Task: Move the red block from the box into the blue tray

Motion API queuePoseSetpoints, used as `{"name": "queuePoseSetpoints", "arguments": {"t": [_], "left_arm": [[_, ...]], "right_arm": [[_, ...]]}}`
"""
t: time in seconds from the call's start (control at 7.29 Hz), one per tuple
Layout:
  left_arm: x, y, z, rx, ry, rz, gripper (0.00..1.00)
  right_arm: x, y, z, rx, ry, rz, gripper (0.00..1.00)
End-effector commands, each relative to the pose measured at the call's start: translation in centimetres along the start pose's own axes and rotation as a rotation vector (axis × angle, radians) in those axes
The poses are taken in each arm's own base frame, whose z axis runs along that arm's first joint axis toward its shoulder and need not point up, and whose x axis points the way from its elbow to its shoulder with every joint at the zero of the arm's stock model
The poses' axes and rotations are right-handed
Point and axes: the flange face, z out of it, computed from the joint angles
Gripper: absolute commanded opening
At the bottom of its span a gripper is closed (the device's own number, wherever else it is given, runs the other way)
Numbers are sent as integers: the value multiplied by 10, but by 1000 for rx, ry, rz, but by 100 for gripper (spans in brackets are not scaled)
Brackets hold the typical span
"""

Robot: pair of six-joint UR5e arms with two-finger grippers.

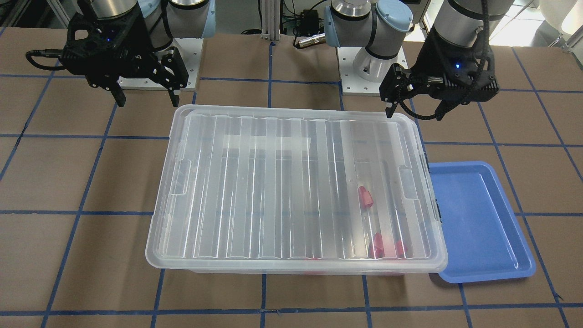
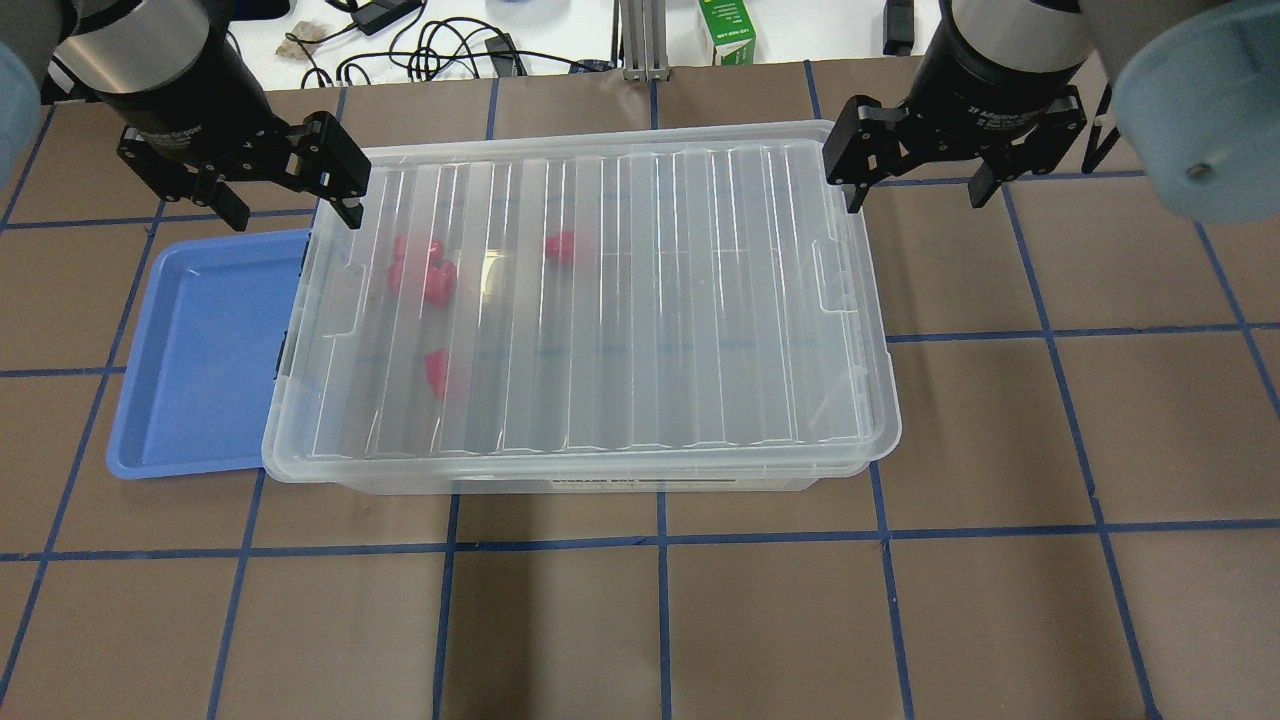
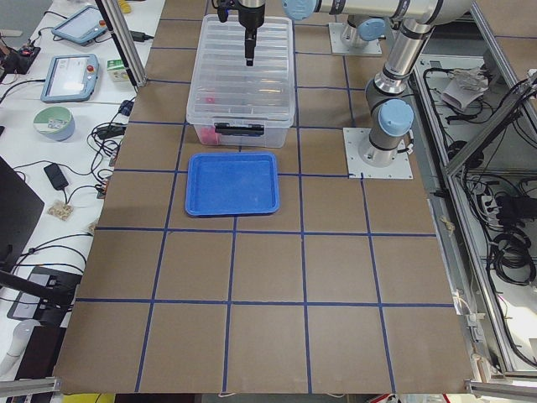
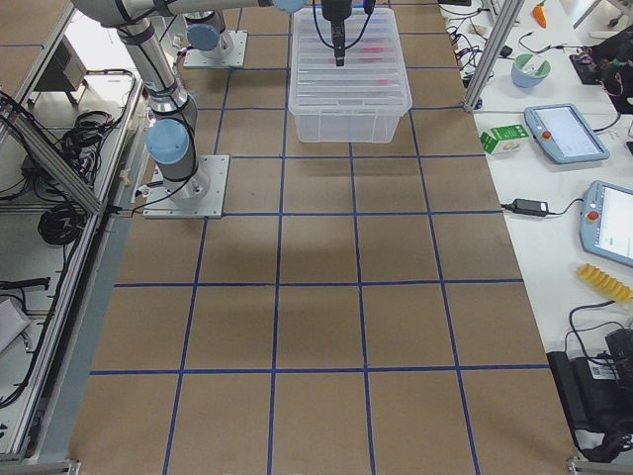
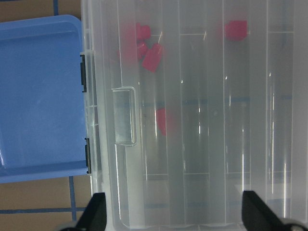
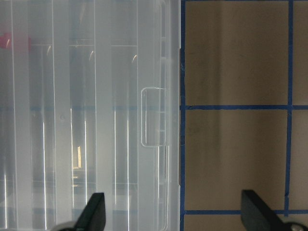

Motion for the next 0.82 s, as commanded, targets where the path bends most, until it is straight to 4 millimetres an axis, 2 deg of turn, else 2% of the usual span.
{"name": "queuePoseSetpoints", "arguments": {"t": [0.0, 0.69], "left_arm": [[0, -4, -3, -2, 1, -2, 100], [0, -4, -5, 4, 2, 0, 100]], "right_arm": [[-1, -1, 0, 5, -3, -1, 100], [2, -1, 0, 0, 1, 4, 100]]}}
